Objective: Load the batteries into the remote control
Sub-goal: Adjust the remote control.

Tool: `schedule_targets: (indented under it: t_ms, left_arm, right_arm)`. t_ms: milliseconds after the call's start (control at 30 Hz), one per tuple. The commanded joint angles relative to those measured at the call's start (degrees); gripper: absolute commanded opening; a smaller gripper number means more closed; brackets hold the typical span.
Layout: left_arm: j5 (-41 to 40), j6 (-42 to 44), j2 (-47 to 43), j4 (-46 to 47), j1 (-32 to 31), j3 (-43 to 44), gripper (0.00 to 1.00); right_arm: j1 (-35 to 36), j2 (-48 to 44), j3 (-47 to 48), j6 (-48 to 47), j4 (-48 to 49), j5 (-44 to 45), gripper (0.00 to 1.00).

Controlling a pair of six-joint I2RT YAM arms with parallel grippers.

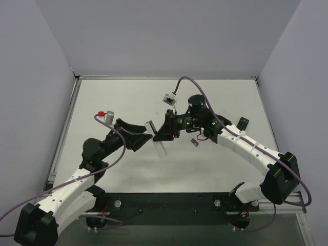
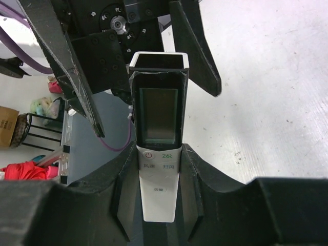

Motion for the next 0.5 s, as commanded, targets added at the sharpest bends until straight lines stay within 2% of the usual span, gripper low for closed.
schedule_targets:
  t_ms: [0, 333, 367, 433, 467]
  left_arm:
    - [1.6, -3.35, 2.56, 8.22, -1.49, 2.69, 0.93]
    - [0.98, -9.42, 7.66, 16.31, -2.8, 1.63, 0.69]
    - [0.81, -9.86, 7.66, 17.1, -2.89, 1.54, 0.61]
    - [0.02, -10.13, 7.66, 17.63, -3.42, 0.84, 0.51]
    - [-1.03, -10.21, 7.49, 17.89, -3.42, 0.58, 0.41]
  right_arm:
    - [1.03, -1.17, -0.01, 0.68, 5.88, -3.78, 0.03]
    - [2.0, -0.56, -2.12, 1.29, 9.3, -4.92, 0.03]
    - [2.09, -0.21, -2.2, 1.73, 9.57, -5.1, 0.03]
    - [2.0, -0.03, -2.47, 1.82, 10.44, -5.1, 0.04]
    - [1.91, -0.03, -2.73, 1.99, 10.71, -4.75, 0.08]
